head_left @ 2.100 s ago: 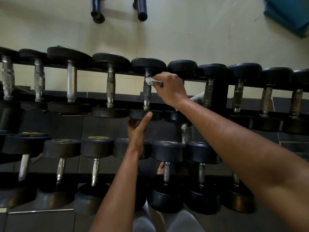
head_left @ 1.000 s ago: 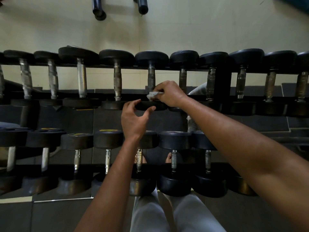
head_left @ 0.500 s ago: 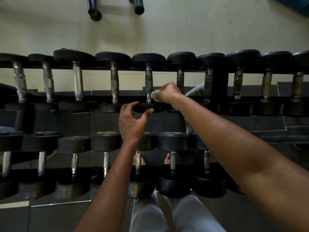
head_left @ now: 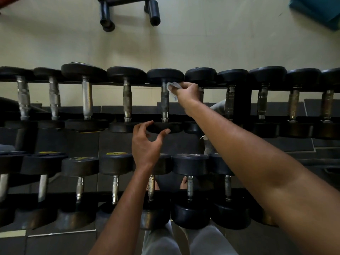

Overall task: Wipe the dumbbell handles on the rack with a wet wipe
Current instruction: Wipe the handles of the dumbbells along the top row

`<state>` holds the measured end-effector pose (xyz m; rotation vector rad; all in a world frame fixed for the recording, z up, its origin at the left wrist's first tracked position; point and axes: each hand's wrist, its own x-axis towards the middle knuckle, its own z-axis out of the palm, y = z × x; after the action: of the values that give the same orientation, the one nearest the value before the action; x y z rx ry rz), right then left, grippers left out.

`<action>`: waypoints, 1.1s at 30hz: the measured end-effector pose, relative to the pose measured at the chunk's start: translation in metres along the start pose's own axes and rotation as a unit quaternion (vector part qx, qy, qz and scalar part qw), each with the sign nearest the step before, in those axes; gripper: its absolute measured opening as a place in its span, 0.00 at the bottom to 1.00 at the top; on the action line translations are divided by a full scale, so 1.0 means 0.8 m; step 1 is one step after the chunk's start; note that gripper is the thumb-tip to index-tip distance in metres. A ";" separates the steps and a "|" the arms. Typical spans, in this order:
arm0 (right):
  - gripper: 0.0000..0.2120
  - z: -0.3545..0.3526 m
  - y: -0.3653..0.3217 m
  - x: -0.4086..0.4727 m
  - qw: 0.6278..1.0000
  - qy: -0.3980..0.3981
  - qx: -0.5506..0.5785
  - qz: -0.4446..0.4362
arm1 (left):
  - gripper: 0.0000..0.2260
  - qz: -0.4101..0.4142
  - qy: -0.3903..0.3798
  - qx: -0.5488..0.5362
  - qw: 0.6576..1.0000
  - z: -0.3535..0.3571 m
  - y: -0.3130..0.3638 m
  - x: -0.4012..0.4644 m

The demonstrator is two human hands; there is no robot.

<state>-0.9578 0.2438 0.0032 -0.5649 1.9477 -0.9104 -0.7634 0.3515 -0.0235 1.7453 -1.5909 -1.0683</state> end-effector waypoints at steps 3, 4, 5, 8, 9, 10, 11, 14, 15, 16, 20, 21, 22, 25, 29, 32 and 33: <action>0.08 -0.010 -0.002 -0.013 0.959 0.005 -0.190 -0.211 | 0.29 0.004 0.011 -0.006 1.000 0.003 0.001 -0.005; 0.09 -0.010 -0.008 -0.015 0.930 -0.001 -0.241 -0.277 | 0.29 0.004 0.015 -0.011 1.000 0.005 0.001 -0.007; 0.09 -0.009 -0.015 -0.014 0.899 -0.013 -0.284 -0.334 | 0.29 0.004 0.018 -0.013 1.000 0.006 0.000 -0.010; 0.10 0.000 -0.038 -0.002 0.780 -0.049 -0.450 -0.431 | 0.30 0.000 0.027 -0.023 0.999 0.009 0.000 -0.016; 0.11 0.004 -0.044 0.000 0.735 -0.049 -0.514 -0.439 | 0.30 -0.001 0.030 -0.025 0.999 0.009 0.001 -0.017; 0.12 0.007 -0.047 0.001 0.688 -0.045 -0.571 -0.446 | 0.30 -0.002 0.032 -0.028 0.999 0.009 0.002 -0.018; 0.14 0.009 -0.048 0.000 0.646 -0.045 -0.612 -0.453 | 0.30 -0.003 0.032 -0.029 0.999 0.009 0.003 -0.018; 0.16 0.018 -0.048 -0.001 0.601 -0.050 -0.657 -0.452 | 0.31 -0.002 0.033 -0.029 0.999 0.009 0.002 -0.020; 0.16 0.021 -0.050 -0.001 0.602 -0.052 -0.664 -0.441 | 0.31 -0.002 0.033 -0.028 0.999 0.009 0.001 -0.020; 0.16 0.024 -0.053 -0.001 0.606 -0.055 -0.669 -0.427 | 0.31 -0.002 0.032 -0.028 0.999 0.009 0.000 -0.021; 0.11 0.034 -0.063 -0.001 0.642 -0.069 -0.662 -0.381 | 0.32 -0.007 0.029 -0.027 0.999 0.009 -0.002 -0.019; 0.10 0.034 -0.065 -0.002 0.646 -0.072 -0.662 -0.374 | 0.32 -0.007 0.028 -0.025 0.999 0.009 -0.002 -0.018; 0.10 0.035 -0.066 -0.002 0.646 -0.078 -0.664 -0.368 | 0.32 -0.007 0.025 -0.024 0.999 0.009 -0.001 -0.019; 0.10 0.040 -0.068 -0.004 0.633 -0.118 -0.680 -0.351 | 0.32 -0.007 0.024 -0.016 1.000 0.007 -0.001 -0.019; 0.08 0.043 -0.062 -0.016 0.616 -0.193 -0.685 -0.336 | 0.31 -0.005 0.023 -0.007 1.000 0.004 0.000 -0.016; 0.08 0.044 -0.039 -0.027 0.618 -0.247 -0.675 -0.317 | 0.31 -0.001 0.019 -0.002 1.000 0.002 0.001 -0.016; 0.06 0.044 -0.031 -0.028 0.617 -0.255 -0.675 -0.315 | 0.31 0.001 0.018 0.001 1.000 0.002 0.001 -0.016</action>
<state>-0.9149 0.2306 0.0223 -2.1775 1.5261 0.6194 -0.7652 0.3639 -0.0213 1.7546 -1.5708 -1.0295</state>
